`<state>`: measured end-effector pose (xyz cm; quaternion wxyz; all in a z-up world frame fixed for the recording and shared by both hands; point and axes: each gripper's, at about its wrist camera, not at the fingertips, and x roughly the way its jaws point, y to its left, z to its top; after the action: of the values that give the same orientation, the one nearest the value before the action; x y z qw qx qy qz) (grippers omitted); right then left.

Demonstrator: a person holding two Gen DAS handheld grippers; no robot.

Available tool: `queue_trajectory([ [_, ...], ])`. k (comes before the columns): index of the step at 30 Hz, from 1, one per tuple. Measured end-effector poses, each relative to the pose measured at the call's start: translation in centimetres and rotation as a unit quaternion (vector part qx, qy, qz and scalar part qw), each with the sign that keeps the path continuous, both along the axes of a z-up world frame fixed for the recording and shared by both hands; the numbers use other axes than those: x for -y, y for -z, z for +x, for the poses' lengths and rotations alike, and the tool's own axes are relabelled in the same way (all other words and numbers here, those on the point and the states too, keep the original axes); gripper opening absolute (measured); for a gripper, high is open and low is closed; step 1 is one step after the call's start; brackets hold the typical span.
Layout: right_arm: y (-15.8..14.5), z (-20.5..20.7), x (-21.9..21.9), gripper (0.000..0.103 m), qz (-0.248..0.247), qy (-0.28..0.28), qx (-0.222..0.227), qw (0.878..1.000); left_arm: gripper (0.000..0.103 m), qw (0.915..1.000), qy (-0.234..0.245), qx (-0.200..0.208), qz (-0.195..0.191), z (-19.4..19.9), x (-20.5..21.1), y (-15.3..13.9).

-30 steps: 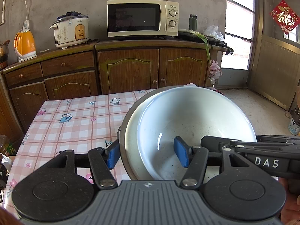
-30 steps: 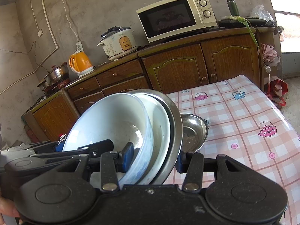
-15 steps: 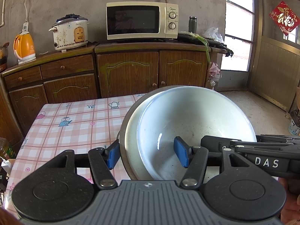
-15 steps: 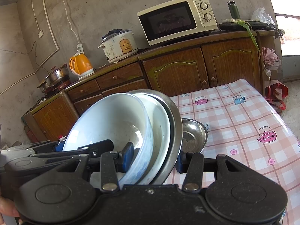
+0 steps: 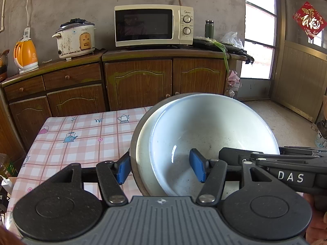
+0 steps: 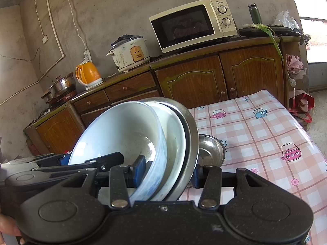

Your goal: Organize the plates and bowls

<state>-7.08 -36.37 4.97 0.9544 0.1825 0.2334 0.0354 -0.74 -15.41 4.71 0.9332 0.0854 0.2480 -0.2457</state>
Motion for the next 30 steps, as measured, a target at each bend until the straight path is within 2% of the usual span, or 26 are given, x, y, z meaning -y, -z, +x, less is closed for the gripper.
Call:
queue_trajectory([
  [30, -0.23, 0.24, 0.33, 0.054, 0.001, 0.002, 0.004, 1.0, 0.061, 1.0, 0.002, 0.004, 0.001, 0.29, 0.48, -0.18],
])
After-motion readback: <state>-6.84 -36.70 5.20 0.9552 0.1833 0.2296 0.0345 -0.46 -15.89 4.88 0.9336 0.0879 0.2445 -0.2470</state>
